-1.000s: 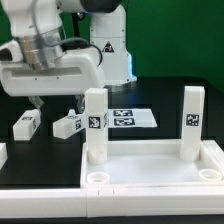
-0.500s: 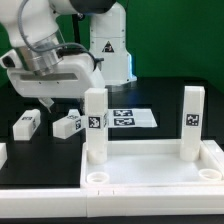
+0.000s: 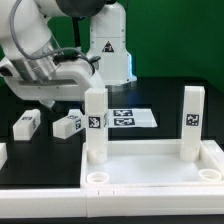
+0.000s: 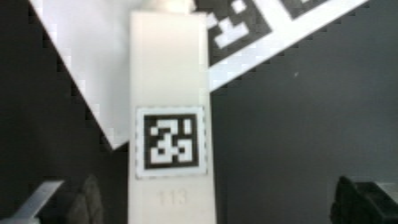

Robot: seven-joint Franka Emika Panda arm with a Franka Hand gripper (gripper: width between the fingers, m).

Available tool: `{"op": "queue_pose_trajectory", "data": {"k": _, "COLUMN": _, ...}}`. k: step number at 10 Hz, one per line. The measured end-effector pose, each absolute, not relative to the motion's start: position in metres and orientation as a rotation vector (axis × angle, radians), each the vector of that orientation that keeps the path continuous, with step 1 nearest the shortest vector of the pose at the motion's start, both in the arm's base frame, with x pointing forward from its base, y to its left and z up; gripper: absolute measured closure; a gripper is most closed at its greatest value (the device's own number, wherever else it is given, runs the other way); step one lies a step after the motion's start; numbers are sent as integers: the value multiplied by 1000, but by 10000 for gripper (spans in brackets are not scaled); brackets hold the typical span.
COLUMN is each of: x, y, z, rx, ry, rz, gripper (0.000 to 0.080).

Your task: Assemble desk

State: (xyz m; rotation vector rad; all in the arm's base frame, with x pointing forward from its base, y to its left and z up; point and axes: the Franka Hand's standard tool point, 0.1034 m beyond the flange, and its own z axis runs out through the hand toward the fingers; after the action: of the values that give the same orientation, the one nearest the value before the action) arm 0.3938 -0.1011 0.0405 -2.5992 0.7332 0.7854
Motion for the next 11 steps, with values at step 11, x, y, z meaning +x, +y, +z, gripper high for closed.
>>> {"op": "queue_pose_trajectory", "data": {"k": 11, "x": 388, "y": -109, "z": 18, "rx": -2274, "ry": 713, "rz": 1273, "gripper": 150}}
